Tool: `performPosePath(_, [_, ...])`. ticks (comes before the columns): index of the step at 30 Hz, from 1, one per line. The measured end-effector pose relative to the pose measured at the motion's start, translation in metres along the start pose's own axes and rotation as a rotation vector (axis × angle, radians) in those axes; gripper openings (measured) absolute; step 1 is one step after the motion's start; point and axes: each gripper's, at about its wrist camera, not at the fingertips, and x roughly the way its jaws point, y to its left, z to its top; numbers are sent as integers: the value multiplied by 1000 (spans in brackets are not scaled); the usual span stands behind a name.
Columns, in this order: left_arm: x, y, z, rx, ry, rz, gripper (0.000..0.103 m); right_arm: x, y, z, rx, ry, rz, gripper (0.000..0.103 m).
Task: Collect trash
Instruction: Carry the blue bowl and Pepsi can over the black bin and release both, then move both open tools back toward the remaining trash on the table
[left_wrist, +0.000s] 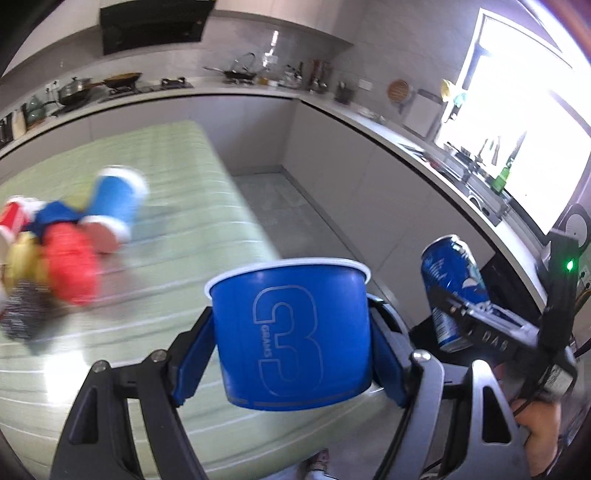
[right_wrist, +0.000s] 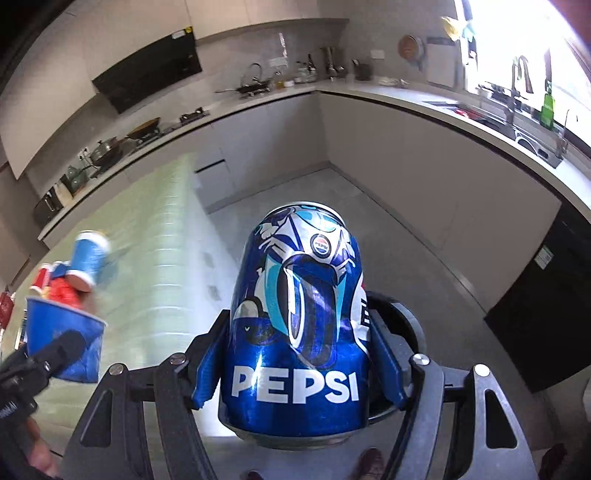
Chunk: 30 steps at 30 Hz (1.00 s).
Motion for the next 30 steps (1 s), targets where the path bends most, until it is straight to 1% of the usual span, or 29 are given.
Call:
performPosePath(2, [17,-27,4,0,8,-2,78,10,-30,6,3,24,5,71])
performPosePath(3, [33,-42,5,-4,22,0,78,18,-45,8,-4,40,4,72])
performPosePath(4, [40,-51,5,-15,33,-7,78,24,-60,10,-9,56,9,71])
performPosePath(7, [75,-80,4,-30,73,3,78,42,-90,11,-29,86,14,72])
performPosePath(10, [110,-95,-3,-38,116,26,78,71,-112,6,-37,134,37,72])
performPosePath(11, [119,-98,-6,-43,130,40,78,78,-115,4,-46,145,40,72])
performPosePath(14, [150,-101,-18,-61,182,70,79,101,-125,-6,-71,184,56,72])
performPosePath(15, [162,-100,-22,-68,199,91,79,110,-129,-8,-75,195,61,72])
performPosePath(17, [177,-98,-27,-74,231,102,80,122,-134,-13,-75,217,73,72])
performPosePath(18, [185,-97,-30,-78,253,130,80,131,-136,-16,-82,232,78,72])
performPosePath(19, [190,-96,-31,-79,274,150,80,137,-138,-19,-90,242,85,72])
performPosePath(20, [195,-95,-30,-78,290,152,81,142,-138,-21,-94,251,93,72])
performPosePath(22, [198,-92,-29,-80,296,173,83,155,-136,-23,-107,284,125,72])
performPosePath(23, [197,-90,-27,-78,289,183,86,161,-134,-25,-113,298,145,72])
performPosePath(24, [196,-89,-25,-77,285,209,87,165,-133,-27,-118,305,155,72])
performPosePath(25, [198,-90,-23,-83,282,215,87,169,-131,-29,-126,317,162,72])
performPosePath(27, [191,-88,-18,-100,263,220,87,177,-129,-31,-151,342,144,73])
performPosePath(30, [175,-93,-11,-69,212,250,88,174,-129,-27,-151,333,129,74])
